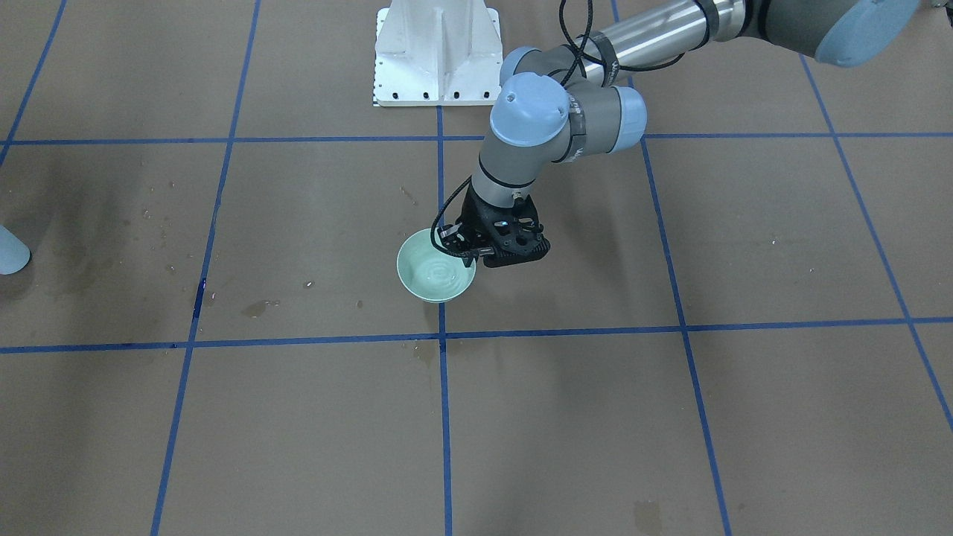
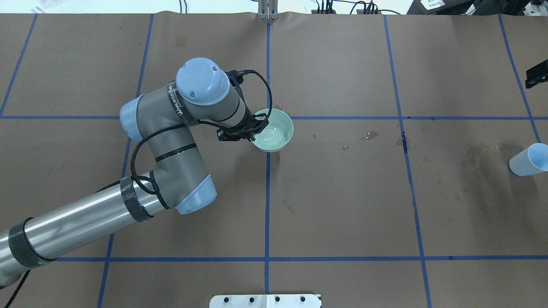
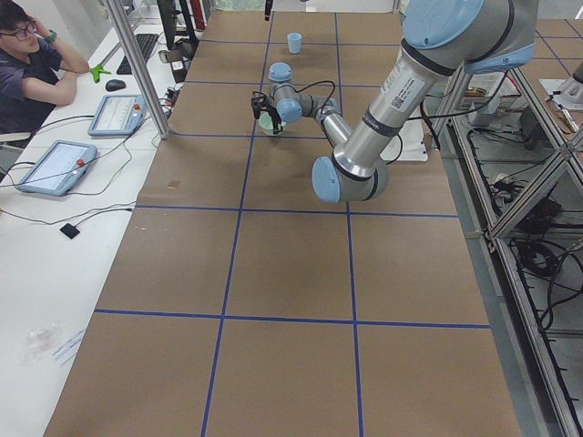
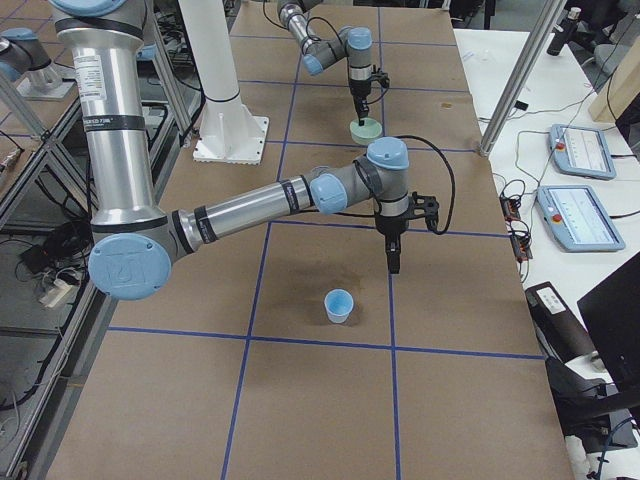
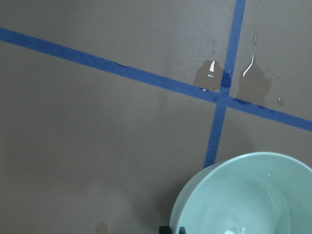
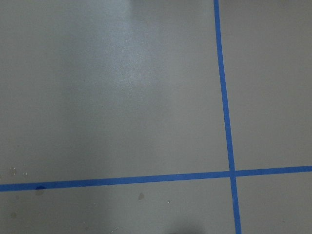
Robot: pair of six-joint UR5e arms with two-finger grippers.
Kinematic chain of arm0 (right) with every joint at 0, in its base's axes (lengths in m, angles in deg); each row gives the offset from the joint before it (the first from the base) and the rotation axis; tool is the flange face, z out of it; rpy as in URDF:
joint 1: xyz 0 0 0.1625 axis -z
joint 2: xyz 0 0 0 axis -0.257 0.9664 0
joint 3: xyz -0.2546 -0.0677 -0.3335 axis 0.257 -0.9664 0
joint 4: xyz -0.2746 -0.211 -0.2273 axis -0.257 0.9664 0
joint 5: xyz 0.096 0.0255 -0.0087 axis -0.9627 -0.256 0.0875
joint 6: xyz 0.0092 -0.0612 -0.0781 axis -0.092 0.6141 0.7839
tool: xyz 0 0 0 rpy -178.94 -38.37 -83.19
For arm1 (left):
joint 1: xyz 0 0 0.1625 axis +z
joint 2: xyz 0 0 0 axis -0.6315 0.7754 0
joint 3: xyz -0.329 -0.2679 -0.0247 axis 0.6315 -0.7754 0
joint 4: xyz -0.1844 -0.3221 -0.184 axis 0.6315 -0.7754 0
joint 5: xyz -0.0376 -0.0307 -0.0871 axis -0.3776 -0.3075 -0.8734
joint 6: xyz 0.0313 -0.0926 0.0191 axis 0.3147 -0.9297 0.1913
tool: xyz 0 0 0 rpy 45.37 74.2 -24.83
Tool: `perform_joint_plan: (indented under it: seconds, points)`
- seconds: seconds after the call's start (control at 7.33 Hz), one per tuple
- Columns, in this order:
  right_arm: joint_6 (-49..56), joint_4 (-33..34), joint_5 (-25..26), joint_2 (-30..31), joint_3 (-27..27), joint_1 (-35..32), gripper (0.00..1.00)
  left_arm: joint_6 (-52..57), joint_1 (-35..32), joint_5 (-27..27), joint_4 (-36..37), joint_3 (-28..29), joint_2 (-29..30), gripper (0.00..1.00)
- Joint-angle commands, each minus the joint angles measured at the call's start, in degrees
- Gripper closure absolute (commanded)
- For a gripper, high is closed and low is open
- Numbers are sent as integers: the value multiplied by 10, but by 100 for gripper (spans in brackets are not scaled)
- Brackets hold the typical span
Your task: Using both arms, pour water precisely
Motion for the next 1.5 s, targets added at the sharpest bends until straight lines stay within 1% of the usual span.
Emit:
perform_joint_plan:
  seconds: [0.0,0.14,0.41,0.55,0.68,0.82,0.95,1.09,1.23,1.36]
  points:
    - [19,31,-2,-10,1,-6,1,61,-46,-51,2,-75,-78,100]
    - [20,59,-3,-23,1,-5,1,99,-69,-58,1,-104,-127,100]
    - [41,75,-3,-28,0,-6,1,203,-137,-110,-5,-160,-244,100]
    - [43,77,-7,-28,1,-6,1,277,-173,-122,-7,-179,-301,100]
    - [43,77,-14,-29,1,-5,1,343,-208,-139,-8,-182,-346,100]
    - [43,77,-16,-29,1,-5,1,416,-252,-161,-14,-179,-391,100]
    - [43,77,-15,-29,1,-4,1,489,-288,-168,-17,-168,-426,100]
    - [43,77,-15,-30,1,-3,1,547,-319,-170,-18,-141,-432,100]
    - [43,77,-14,-30,1,0,1,576,-323,-180,-26,-109,-436,100]
    - [43,77,-14,-38,1,-1,1,575,-327,-181,-81,-62,-437,100]
